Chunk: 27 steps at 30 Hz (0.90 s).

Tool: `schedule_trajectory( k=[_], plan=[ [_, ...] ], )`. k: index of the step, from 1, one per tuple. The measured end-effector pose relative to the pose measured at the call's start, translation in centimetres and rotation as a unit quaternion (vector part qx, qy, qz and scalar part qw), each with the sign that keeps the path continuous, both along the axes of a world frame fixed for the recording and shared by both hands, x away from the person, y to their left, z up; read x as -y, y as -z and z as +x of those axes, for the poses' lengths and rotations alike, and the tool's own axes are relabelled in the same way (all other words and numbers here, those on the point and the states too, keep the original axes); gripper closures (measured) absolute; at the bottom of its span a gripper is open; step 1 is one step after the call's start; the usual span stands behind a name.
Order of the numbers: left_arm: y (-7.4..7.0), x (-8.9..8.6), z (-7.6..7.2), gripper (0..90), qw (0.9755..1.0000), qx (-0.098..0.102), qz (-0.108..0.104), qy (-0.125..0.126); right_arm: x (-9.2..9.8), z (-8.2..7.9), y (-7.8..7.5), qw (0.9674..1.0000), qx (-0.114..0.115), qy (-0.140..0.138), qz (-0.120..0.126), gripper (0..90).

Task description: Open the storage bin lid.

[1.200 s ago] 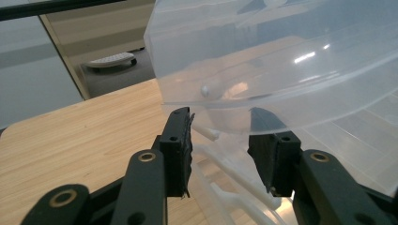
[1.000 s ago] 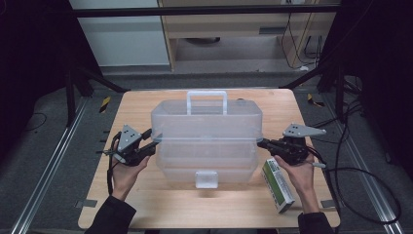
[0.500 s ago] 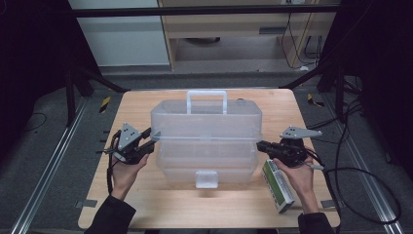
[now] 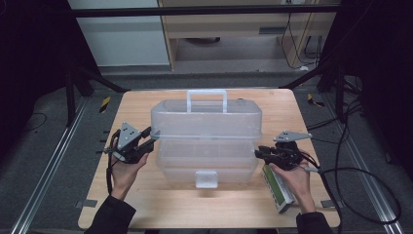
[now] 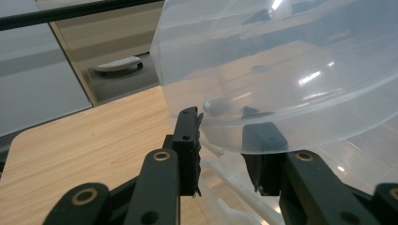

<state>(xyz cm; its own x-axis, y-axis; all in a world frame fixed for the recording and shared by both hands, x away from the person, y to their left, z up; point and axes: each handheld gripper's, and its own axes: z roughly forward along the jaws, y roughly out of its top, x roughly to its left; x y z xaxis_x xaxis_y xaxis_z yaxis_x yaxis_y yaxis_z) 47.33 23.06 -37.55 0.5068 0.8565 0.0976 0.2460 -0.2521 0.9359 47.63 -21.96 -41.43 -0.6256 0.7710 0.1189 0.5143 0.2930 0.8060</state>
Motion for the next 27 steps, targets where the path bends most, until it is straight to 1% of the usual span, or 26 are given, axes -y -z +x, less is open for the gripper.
schedule_trajectory(
  k=[5,7,9,10,12,13,16,19,22,23,27],
  plan=[
    [-0.2,0.1,0.0,67.4,1.0000,0.003,0.004,-0.003,-0.3,0.2,0.3,1.0000,-0.005,-0.004,-0.001,71.0],
    [-0.2,0.0,0.1,67.5,1.0000,0.003,0.002,-0.003,-0.3,0.2,0.3,1.0000,-0.006,-0.003,0.000,71.6],
    [-0.3,0.1,0.1,67.7,1.0000,0.002,0.000,-0.005,-0.4,0.2,0.4,0.9999,-0.014,-0.005,0.003,72.4],
    [-0.4,0.1,0.1,67.7,1.0000,0.002,-0.002,-0.006,-0.4,0.2,0.4,0.9999,-0.014,-0.005,0.003,72.4],
    [-0.6,0.1,0.4,67.9,0.9999,0.003,-0.008,-0.007,-0.4,0.2,0.3,0.9998,-0.018,-0.004,0.004,72.6],
    [-0.7,0.1,0.5,68.0,0.9999,0.005,-0.007,-0.007,-0.4,0.2,0.3,0.9997,-0.022,-0.003,0.006,72.6],
    [-1.1,0.1,0.7,68.6,0.9999,0.006,-0.012,-0.010,-0.4,0.2,0.3,0.9997,-0.022,-0.004,0.007,72.6],
    [-1.6,0.3,1.3,69.3,0.9996,0.011,-0.019,-0.017,-0.4,0.3,0.3,0.9998,-0.021,-0.004,0.006,72.9],
    [-2.0,0.3,1.7,69.8,0.9995,0.012,-0.021,-0.019,-0.4,0.3,0.3,0.9997,-0.022,-0.004,0.007,73.0],
    [-2.1,0.3,1.9,70.1,0.9995,0.014,-0.018,-0.020,-0.3,0.3,0.3,0.9997,-0.023,-0.004,0.007,73.1],
    [-2.4,0.4,2.1,70.8,0.9994,0.013,-0.022,-0.025,-0.3,0.3,0.3,0.9997,-0.024,-0.003,0.008,73.2]
  ],
)
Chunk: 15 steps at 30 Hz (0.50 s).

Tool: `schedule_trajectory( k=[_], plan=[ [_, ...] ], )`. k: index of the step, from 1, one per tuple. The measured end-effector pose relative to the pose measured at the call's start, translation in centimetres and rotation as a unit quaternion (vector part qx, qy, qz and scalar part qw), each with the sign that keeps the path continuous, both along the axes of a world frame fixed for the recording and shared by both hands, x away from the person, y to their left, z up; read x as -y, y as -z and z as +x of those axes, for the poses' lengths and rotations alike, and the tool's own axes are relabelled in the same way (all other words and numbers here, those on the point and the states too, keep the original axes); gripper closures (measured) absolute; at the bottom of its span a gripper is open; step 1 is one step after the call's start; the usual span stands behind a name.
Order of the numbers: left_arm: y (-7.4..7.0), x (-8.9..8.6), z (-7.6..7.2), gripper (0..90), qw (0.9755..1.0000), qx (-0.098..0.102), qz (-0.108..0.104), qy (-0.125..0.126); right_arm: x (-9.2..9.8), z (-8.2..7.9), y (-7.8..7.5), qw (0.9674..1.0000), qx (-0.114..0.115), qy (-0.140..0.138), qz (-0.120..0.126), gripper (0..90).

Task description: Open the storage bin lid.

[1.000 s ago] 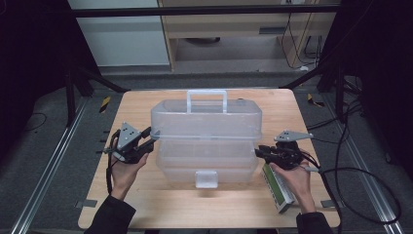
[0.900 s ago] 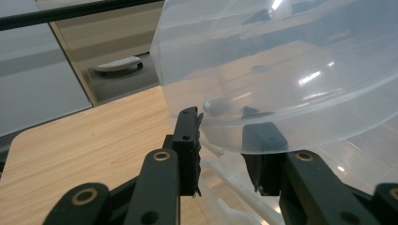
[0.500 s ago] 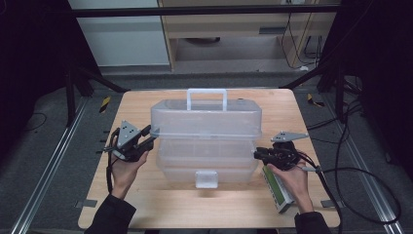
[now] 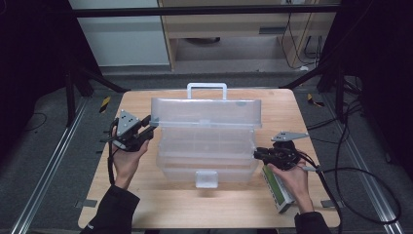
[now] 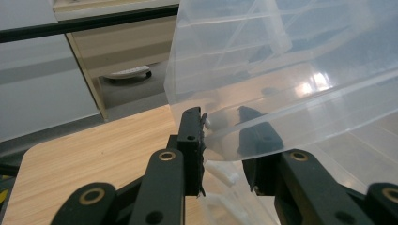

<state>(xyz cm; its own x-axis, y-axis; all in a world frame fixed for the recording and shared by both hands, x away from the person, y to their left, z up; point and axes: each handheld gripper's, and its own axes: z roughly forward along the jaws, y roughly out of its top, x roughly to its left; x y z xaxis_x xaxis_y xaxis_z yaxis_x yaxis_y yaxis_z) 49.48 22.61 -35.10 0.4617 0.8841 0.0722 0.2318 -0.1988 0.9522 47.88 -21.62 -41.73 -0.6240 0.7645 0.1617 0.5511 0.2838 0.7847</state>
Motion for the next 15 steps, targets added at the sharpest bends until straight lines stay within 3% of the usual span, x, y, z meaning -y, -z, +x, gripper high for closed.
schedule_trajectory(
  k=[6,7,15],
  plan=[
    [-0.7,0.2,0.7,72.1,0.9999,-0.010,-0.005,-0.011,0.1,0.0,0.0,1.0000,0.001,0.002,-0.002,73.7],
    [-1.0,0.3,1.1,72.5,0.9999,-0.002,0.000,-0.011,0.1,0.0,0.0,1.0000,0.001,0.002,-0.002,73.7],
    [-1.5,0.5,1.8,73.2,0.9998,-0.001,-0.003,-0.018,0.1,0.0,0.0,1.0000,0.004,0.004,0.000,74.9]
  ],
)
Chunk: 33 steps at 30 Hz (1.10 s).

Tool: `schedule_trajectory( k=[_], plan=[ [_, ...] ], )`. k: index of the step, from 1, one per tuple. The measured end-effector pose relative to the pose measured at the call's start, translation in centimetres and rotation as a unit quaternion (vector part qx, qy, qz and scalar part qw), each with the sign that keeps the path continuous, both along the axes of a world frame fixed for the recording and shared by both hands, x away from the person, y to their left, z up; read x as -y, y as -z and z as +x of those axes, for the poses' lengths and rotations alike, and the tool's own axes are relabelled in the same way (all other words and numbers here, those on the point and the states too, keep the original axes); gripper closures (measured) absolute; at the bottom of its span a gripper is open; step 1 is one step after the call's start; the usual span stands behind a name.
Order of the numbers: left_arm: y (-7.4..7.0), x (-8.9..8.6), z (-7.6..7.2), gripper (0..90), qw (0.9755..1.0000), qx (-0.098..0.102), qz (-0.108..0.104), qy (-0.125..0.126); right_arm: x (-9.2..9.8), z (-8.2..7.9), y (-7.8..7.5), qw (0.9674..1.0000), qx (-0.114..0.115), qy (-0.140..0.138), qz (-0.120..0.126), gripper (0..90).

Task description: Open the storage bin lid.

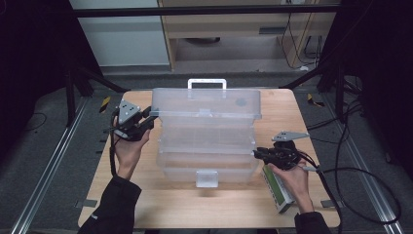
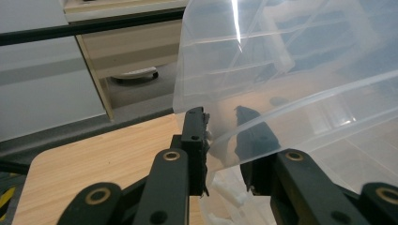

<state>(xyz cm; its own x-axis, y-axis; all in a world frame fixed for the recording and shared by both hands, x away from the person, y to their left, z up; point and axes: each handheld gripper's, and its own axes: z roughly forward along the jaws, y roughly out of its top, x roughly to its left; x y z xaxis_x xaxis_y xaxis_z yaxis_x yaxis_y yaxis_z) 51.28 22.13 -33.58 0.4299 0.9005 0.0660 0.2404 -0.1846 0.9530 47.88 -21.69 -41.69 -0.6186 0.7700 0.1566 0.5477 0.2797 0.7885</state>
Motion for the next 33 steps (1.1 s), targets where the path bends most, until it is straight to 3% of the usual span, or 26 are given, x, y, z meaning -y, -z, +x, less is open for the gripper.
schedule_trajectory(
  k=[11,33],
  plan=[
    [-0.9,0.3,1.4,75.8,0.9997,0.000,0.022,-0.009,0.0,-0.1,0.0,1.0000,0.002,0.000,-0.004,75.2],
    [-2.1,0.7,4.4,77.1,0.9997,-0.010,0.007,-0.019,0.0,0.0,0.0,1.0000,0.004,-0.005,-0.003,74.9]
  ],
)
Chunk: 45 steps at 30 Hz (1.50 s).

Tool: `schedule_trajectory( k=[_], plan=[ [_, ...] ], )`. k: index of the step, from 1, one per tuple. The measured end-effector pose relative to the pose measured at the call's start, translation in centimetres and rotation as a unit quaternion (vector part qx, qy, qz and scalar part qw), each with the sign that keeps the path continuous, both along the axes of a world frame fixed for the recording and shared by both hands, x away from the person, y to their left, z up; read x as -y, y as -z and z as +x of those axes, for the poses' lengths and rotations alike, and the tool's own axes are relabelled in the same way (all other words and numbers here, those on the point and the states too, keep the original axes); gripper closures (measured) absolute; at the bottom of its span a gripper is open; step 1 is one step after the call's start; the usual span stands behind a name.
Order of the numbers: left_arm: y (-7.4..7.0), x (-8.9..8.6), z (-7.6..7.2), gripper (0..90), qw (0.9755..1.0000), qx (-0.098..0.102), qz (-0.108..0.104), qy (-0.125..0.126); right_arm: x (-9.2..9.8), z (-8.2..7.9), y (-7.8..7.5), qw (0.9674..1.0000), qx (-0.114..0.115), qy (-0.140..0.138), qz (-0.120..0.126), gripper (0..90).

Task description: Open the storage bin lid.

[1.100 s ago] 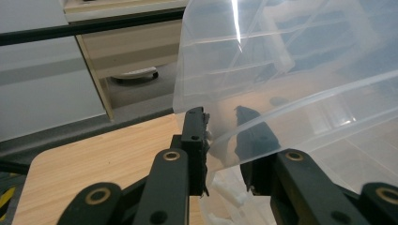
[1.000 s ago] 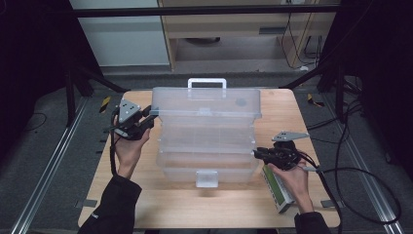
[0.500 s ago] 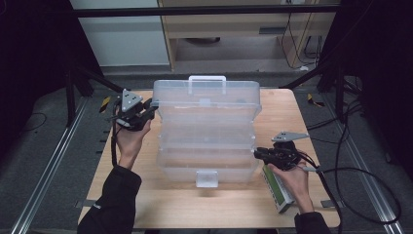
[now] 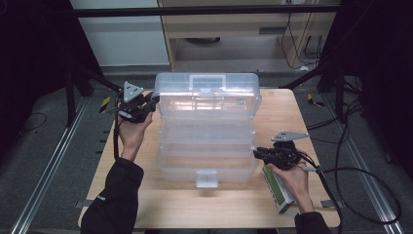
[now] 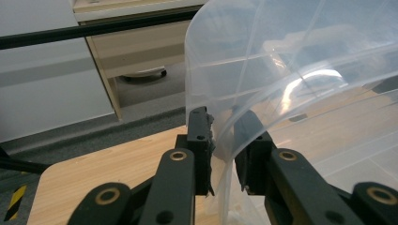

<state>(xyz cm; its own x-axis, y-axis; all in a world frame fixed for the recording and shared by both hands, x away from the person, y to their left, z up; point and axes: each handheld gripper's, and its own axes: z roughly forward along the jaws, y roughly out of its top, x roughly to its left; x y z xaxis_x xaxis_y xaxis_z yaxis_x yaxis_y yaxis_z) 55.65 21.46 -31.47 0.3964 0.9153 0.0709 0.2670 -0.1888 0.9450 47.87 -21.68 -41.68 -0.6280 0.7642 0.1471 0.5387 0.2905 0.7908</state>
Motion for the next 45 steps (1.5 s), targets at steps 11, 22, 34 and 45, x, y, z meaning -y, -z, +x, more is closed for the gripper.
schedule_trajectory(
  k=[11,22,34,45],
  plan=[
    [-0.5,0.6,2.0,77.5,0.9999,-0.003,0.007,-0.013,0.0,0.0,0.0,1.0000,-0.001,-0.002,0.000,74.7],
    [-0.5,0.9,4.1,78.2,0.9996,-0.012,0.003,-0.024,0.0,0.1,0.0,1.0000,0.003,-0.005,-0.003,74.5],
    [-0.4,1.1,6.6,78.6,0.9991,-0.028,-0.009,-0.031,0.0,0.1,0.0,1.0000,0.003,-0.007,-0.004,74.5],
    [0.1,1.5,8.7,77.9,0.9983,-0.037,-0.009,-0.044,0.0,0.1,0.0,1.0000,0.002,-0.008,-0.004,74.3]
  ],
)
